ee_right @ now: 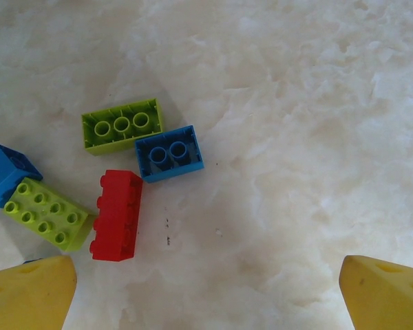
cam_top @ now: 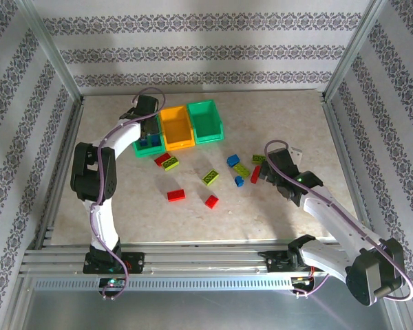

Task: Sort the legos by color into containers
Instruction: Place the lego in the container, then pick up the lego from the center of the table.

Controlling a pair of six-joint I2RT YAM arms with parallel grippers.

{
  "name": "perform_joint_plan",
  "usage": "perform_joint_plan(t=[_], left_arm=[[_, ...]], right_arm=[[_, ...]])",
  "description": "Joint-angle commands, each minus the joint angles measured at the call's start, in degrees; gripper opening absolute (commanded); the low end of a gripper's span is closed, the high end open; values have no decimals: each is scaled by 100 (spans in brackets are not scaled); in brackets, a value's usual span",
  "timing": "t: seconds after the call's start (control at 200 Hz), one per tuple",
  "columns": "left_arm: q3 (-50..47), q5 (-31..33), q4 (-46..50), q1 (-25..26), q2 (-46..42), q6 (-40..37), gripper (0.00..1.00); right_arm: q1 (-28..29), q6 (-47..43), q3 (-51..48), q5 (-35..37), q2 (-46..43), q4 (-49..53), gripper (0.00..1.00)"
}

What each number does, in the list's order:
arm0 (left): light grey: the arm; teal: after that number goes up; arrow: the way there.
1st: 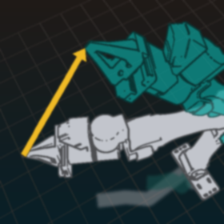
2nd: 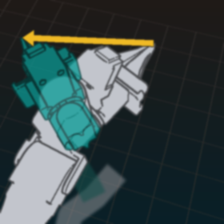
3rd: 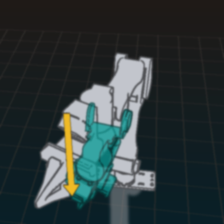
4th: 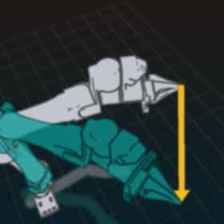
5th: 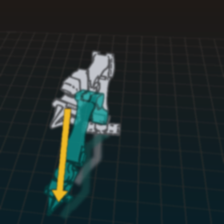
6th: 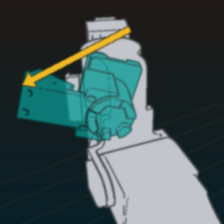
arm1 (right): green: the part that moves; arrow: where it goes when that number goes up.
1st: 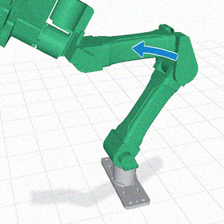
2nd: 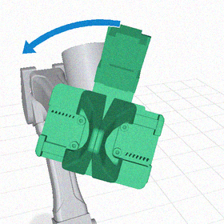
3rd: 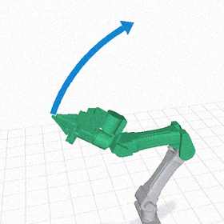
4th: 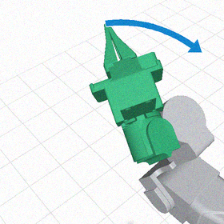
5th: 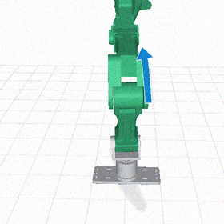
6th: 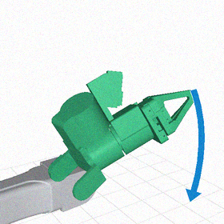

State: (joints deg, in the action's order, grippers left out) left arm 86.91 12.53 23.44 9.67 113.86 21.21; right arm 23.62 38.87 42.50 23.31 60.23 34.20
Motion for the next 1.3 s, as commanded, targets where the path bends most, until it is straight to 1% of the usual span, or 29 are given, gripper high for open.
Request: perform_joint_plan(t=[0.0, 0.05, 0.215, 0.365, 0.51, 0.595, 0.67, 0.71, 0.755, 0.849, 0.924, 0.994, 1.119, 1.294], left_arm=[[98, 151, 204, -42, -68, -4, 62], [58, 170, 191, -50, -131, 14, 64], [-87, 131, 196, -37, -411, 84, 66], [-354, -10, 149, -42, -815, 212, 69], [-774, -125, 38, -41, -1354, 338, 78], [-1062, -155, -25, -41, -1691, 408, 85], [-1335, -189, -89, -40, -2019, 441, 88], [-1483, -220, -110, -41, -2196, 449, 92], [-1659, -234, -129, -44, -2381, 471, 100], [-2047, -229, -134, -41, -2811, 498, 100], [-2342, -238, -116, -44, -3160, 496, 100], [-2613, -251, -81, -45, -3494, 501, 100], [-3210, -365, -143, -45, -4109, 587, 100], [-4000, -631, -571, -45, -4832, 858, 100]], right_arm=[[96, 16, 203, 134, 92, 96, 98], [127, 6, 227, 137, 133, 90, 98], [343, 121, 311, 113, 226, 105, 98], [733, 485, 414, -31, 367, 105, 98], [1257, 872, 632, -197, 769, 95, 98], [1656, 975, 924, -201, 1176, 122, 97], [1970, 1045, 1245, -218, 1584, 136, 95], [2111, 1062, 1430, -253, 1816, 140, 95], [2244, 1086, 1637, -316, 2074, 140, 94], [2422, 1138, 2077, -580, 2640, 144, 91], [2450, 1218, 2355, -850, 3031, 165, 89], [2461, 1341, 2496, -1012, 3310, 163, 89], [2454, 1487, 2556, -1205, 3681, 45, 88], [2455, 1489, 2934, -1302, 4298, 157, 85]])
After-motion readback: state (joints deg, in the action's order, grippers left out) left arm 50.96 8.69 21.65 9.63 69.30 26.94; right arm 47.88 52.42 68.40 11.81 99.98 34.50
